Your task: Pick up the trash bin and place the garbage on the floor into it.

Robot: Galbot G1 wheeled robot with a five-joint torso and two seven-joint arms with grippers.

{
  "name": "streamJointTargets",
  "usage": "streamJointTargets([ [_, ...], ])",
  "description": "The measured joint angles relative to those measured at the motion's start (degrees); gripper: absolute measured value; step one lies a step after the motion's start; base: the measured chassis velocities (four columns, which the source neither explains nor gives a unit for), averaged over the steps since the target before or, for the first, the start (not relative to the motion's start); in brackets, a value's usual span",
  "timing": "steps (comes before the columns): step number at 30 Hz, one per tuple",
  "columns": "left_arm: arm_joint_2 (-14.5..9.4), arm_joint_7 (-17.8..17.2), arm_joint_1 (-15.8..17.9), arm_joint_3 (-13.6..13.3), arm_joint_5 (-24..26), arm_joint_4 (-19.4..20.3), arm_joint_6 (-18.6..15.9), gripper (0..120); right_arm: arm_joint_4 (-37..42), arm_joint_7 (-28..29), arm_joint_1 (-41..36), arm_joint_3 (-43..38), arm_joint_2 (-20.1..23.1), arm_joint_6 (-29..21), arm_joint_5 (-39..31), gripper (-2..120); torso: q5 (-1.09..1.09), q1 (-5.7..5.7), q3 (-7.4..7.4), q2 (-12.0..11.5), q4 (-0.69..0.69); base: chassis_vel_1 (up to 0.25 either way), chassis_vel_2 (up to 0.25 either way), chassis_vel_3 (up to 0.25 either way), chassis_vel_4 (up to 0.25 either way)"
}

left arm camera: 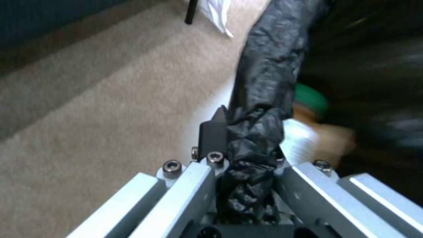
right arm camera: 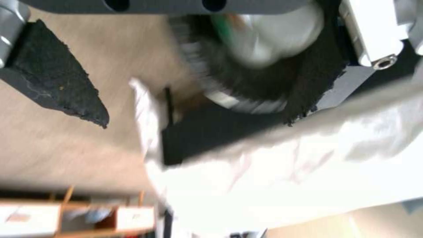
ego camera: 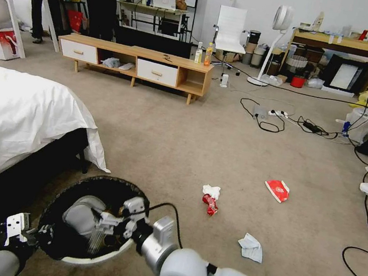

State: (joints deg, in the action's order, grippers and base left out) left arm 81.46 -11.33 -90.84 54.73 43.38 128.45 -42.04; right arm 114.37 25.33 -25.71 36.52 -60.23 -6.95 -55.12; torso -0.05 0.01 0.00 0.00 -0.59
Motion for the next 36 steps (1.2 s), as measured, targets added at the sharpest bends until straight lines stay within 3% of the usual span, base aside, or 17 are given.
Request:
streamJointTargets([
  [1,-0.02,0.01,0.03,-0.01,0.04,-0.01,0.00,1,0.77,-0.06,0.19,-0.92,0.10,-0.06,-0.34,100,-0.01,0.00,-0.01,0.00,-0.12,0.000,0.000,0.000,0.000],
  [3,-0.02,-0.27,0.04,0.11,-0.11,-0.01,0.03,1,1.43,-0.05,0.41,-2.15,0.15,-0.21,-0.91,100,0.09,0.00,0.00,0.00,-0.05,0.000,0.000,0.000,0.000],
  [8,0.25,-0.14,-0.01,-0.14,-0.19,-0.04,0.00,1,2.25,0.05,0.50,-3.82,-0.69,-0.54,-1.80,100,0.06,0.00,0.00,0.00,-0.03,0.000,0.000,0.000,0.000],
  [23,0.40,0.05,-0.38,-0.13,-0.30,0.34,-0.02,1,2.36,-0.23,-0.38,-3.79,-1.48,-0.28,-1.96,100,0.05,0.00,0.00,0.00,-0.05,0.000,0.000,0.000,0.000],
  [32,0.56,0.09,-0.31,-0.43,-0.68,-0.04,-0.06,1,5.62,-4.08,-1.10,-10.03,-0.40,3.64,-3.57,100,0.06,0.00,0.00,0.00,-0.04,0.000,0.000,0.000,0.000],
  [36,0.60,0.13,-0.32,-0.29,-0.63,0.04,-0.10,1,7.52,-7.11,-2.88,-16.55,2.41,5.64,-2.77,100,0.06,0.00,0.00,0.00,-0.05,0.000,0.000,0.000,0.000],
])
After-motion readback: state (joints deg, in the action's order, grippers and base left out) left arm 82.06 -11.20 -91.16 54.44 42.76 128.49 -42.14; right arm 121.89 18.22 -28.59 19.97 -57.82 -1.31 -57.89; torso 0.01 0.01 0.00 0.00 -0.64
